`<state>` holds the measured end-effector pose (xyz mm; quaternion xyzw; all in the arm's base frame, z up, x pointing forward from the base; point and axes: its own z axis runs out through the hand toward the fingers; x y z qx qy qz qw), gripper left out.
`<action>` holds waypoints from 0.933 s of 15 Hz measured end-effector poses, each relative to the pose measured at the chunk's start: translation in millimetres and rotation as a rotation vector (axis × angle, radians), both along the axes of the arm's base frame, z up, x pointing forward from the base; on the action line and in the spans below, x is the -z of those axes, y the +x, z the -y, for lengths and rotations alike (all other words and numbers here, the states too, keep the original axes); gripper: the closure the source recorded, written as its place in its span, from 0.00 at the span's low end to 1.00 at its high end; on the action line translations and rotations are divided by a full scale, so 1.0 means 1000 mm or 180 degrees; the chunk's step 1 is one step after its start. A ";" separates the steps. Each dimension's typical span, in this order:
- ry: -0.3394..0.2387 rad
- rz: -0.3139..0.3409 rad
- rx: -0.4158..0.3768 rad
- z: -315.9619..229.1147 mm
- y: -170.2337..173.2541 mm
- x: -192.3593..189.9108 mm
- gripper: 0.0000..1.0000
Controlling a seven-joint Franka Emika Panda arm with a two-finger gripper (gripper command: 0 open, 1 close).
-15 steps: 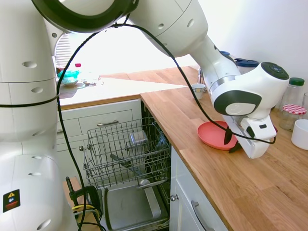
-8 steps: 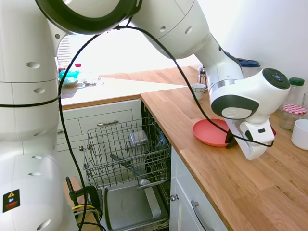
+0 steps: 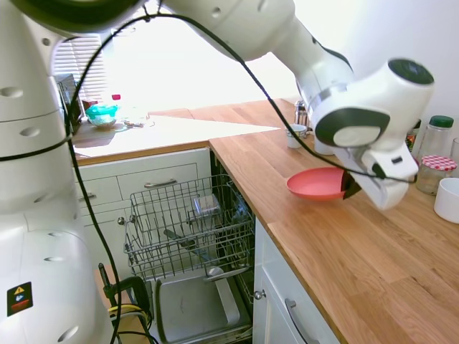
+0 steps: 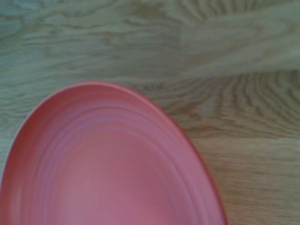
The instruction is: Put the plate in the dishwasher
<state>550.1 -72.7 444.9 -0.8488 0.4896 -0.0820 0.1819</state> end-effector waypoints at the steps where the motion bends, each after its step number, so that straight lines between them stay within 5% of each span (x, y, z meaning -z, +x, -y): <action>1: -0.0181 0.0038 -0.0074 -0.027 -0.001 -0.033 1.00; 4: -0.0840 0.0063 -0.0341 -0.157 -0.006 -0.119 1.00; 7: -0.1472 0.0109 -0.0663 -0.330 -0.043 -0.140 1.00; 10: -0.2099 0.0092 -0.1029 -0.471 -0.097 -0.068 1.00; 14: -0.2993 0.0079 -0.1581 -0.589 -0.159 0.042 1.00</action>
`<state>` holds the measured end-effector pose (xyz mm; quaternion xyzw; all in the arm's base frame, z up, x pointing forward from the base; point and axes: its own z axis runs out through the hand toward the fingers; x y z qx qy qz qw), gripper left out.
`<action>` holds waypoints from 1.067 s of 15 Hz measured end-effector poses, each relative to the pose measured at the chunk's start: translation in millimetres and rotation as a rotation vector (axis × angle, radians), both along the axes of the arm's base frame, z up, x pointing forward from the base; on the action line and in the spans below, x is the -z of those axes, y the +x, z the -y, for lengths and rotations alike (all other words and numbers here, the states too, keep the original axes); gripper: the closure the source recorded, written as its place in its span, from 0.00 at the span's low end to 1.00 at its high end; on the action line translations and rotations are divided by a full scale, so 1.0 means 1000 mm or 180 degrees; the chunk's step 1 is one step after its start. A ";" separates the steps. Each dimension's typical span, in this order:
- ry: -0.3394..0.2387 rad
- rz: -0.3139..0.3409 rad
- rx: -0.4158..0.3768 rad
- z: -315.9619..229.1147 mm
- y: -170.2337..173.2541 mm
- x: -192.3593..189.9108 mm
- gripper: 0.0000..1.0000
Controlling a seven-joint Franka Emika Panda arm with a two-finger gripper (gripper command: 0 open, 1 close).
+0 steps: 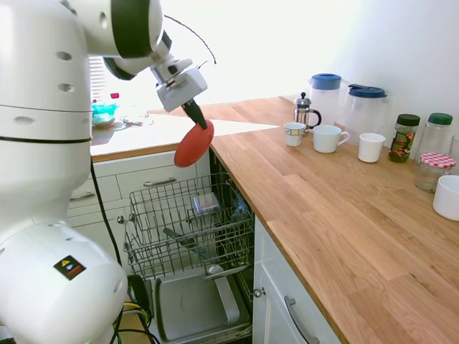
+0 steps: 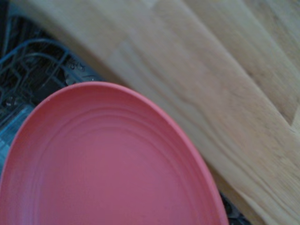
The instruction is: Put the plate in the dishwasher
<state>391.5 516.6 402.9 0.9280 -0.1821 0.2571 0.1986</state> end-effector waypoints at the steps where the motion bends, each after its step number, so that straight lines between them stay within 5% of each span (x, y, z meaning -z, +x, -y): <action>1: -0.0191 -0.0003 -0.0143 -0.026 -0.016 0.025 1.00; 4: -0.0717 -0.0079 -0.0586 -0.083 -0.053 0.099 1.00; 7: -0.1235 -0.0263 -0.0974 -0.103 -0.046 0.150 1.00; 13: -0.2178 -0.0852 -0.1617 -0.117 -0.056 0.195 1.00; 16: -0.2393 -0.0990 -0.1813 -0.133 -0.067 0.211 1.00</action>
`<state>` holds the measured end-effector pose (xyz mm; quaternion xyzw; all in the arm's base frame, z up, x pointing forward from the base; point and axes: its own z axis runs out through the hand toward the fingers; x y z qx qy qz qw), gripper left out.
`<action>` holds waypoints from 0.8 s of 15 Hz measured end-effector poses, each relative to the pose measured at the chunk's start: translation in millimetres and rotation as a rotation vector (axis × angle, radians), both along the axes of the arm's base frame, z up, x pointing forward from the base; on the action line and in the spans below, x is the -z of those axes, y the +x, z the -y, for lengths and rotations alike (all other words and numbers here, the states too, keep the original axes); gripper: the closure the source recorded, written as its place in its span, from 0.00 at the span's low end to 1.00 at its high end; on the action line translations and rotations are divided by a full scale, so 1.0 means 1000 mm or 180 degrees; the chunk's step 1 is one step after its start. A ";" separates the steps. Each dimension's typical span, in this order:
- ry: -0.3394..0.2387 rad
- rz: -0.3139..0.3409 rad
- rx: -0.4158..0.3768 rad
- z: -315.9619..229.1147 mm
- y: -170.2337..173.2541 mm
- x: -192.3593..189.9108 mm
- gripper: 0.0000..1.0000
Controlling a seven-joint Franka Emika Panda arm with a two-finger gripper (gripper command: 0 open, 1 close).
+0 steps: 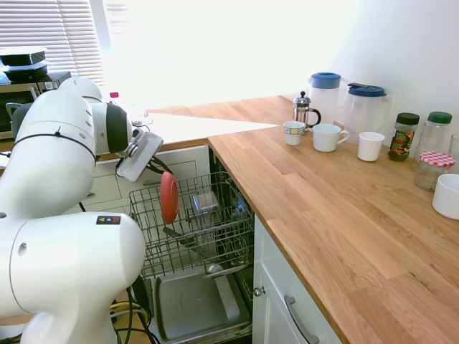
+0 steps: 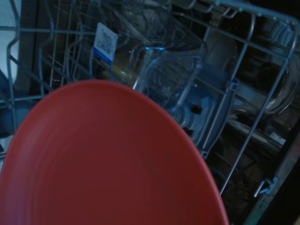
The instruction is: Put the plate in the dishwasher
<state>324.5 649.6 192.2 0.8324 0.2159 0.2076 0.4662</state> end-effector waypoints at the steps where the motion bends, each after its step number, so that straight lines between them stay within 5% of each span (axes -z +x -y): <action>1: -0.0007 -0.0039 -0.0026 -0.006 -0.001 0.000 1.00; 4: 0.0013 -0.0155 0.0002 -0.016 -0.005 0.004 1.00; 5: -0.0004 -0.0191 0.0066 -0.015 -0.006 0.010 0.00; 7: -0.0087 -0.0307 0.0222 -0.009 -0.007 0.025 0.00; 12: 0.0048 -0.0491 0.0446 -0.003 0.010 0.002 0.00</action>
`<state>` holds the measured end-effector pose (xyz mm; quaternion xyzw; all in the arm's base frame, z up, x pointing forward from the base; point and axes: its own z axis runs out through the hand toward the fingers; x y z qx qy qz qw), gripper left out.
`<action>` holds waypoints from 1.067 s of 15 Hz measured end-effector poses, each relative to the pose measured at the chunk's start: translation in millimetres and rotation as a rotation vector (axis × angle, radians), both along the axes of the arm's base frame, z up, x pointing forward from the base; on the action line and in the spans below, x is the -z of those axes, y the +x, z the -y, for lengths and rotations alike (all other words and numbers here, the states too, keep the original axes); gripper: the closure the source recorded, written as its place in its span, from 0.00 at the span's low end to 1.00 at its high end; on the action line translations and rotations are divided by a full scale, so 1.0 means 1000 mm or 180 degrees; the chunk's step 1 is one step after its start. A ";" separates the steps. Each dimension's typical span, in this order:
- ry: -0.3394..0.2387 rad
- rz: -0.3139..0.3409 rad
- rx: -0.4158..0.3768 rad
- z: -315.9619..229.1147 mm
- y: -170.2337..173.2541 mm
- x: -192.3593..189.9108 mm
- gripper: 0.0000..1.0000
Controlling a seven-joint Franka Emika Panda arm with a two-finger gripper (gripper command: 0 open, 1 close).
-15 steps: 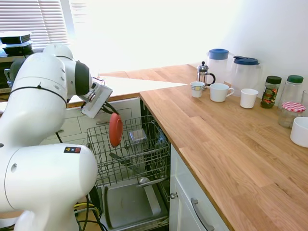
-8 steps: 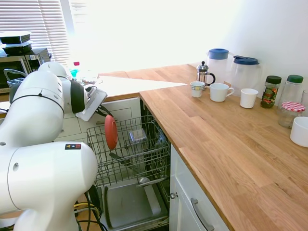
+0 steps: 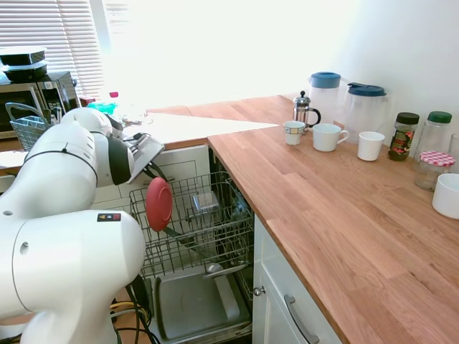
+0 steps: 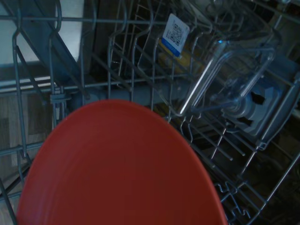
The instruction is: Put the plate in the dishwasher
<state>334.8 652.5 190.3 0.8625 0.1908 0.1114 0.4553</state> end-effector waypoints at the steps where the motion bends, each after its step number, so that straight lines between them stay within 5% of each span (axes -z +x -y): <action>1: 0.0020 -0.0033 0.0044 0.001 0.003 -0.006 0.00; 16: 0.0124 -0.0338 0.0388 0.016 0.016 -0.029 0.00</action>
